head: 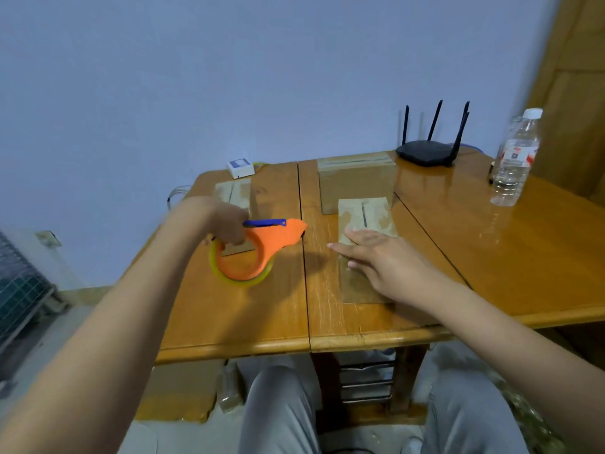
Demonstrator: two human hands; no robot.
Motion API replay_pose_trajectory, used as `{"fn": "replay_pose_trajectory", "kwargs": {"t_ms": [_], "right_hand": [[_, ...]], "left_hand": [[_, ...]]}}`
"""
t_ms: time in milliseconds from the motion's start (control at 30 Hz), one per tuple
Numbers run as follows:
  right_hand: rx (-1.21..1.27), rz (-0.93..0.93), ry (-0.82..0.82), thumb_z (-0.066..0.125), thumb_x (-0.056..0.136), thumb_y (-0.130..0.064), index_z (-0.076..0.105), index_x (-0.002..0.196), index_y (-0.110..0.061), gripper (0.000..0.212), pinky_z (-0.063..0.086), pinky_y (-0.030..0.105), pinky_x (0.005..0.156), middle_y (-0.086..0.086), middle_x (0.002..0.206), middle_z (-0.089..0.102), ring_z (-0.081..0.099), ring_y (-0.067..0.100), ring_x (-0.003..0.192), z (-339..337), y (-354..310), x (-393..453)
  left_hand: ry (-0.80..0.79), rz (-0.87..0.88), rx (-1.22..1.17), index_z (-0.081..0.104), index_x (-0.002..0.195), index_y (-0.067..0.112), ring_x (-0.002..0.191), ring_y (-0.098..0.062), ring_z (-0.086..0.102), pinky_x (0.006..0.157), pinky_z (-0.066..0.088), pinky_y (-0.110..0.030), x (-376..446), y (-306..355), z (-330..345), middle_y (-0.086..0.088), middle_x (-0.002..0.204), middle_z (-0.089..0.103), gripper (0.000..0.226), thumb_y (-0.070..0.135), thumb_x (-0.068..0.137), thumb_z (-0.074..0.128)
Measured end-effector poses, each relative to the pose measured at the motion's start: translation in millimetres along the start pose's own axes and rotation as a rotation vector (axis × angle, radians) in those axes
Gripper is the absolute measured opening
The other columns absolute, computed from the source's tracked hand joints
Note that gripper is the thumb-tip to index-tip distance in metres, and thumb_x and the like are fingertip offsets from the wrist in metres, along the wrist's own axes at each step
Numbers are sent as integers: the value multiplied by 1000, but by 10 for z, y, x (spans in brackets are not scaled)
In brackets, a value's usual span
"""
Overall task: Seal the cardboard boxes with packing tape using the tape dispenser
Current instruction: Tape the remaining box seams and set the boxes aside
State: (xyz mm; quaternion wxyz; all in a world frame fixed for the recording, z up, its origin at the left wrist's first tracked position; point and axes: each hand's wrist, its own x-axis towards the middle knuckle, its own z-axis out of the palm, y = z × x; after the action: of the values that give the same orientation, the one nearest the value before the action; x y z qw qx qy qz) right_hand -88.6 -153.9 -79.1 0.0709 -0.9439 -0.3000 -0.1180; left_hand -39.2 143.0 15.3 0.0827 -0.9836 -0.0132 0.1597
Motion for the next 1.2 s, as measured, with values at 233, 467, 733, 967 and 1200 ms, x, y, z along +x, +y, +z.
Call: {"fn": "replay_pose_trajectory", "kwargs": {"t_ms": [233, 467, 733, 967, 1200], "right_hand": [[42, 49, 4, 45, 106, -36, 8, 158, -45, 64, 27, 32, 119, -6, 163, 28, 25, 12, 151, -54, -50, -18], [42, 122, -26, 45, 105, -41, 1, 161, -34, 71, 29, 30, 117, 2, 163, 29, 27, 16, 150, -139, -105, -37], [42, 137, -12, 46, 104, -43, 8, 161, -32, 70, 28, 29, 118, 3, 162, 32, 27, 15, 150, -116, -83, -23], [57, 148, 13, 49, 103, -42, 16, 160, -33, 67, 30, 30, 117, 1, 161, 34, 28, 15, 150, -82, -73, 3], [46, 148, 20, 50, 103, -42, 21, 160, -33, 64, 31, 29, 116, 1, 160, 36, 29, 15, 149, -81, -74, -4]], "left_hand": [[42, -72, -603, 57, 95, 2, 63, -36, 73, 62, 63, -46, -26, 150, 663, -21, 93, 66, 13, 14, 91, 51], [172, -132, -410, 51, 83, 20, 79, -26, 64, 70, 54, -34, 134, 186, 962, -5, 84, 61, 14, 32, 83, 58], [177, -212, -445, 58, 90, 11, 81, -27, 60, 58, 43, -31, 193, 211, 1082, -9, 91, 61, 16, 26, 88, 64], [1062, 376, -636, 73, 112, 16, 101, -18, 54, 84, 39, -26, -432, 976, 857, -1, 102, 62, 23, 28, 92, 69], [994, 401, -545, 62, 123, 25, 109, -21, 52, 90, 30, -32, -256, 1289, 1296, 3, 113, 59, 48, 16, 80, 79]]}}
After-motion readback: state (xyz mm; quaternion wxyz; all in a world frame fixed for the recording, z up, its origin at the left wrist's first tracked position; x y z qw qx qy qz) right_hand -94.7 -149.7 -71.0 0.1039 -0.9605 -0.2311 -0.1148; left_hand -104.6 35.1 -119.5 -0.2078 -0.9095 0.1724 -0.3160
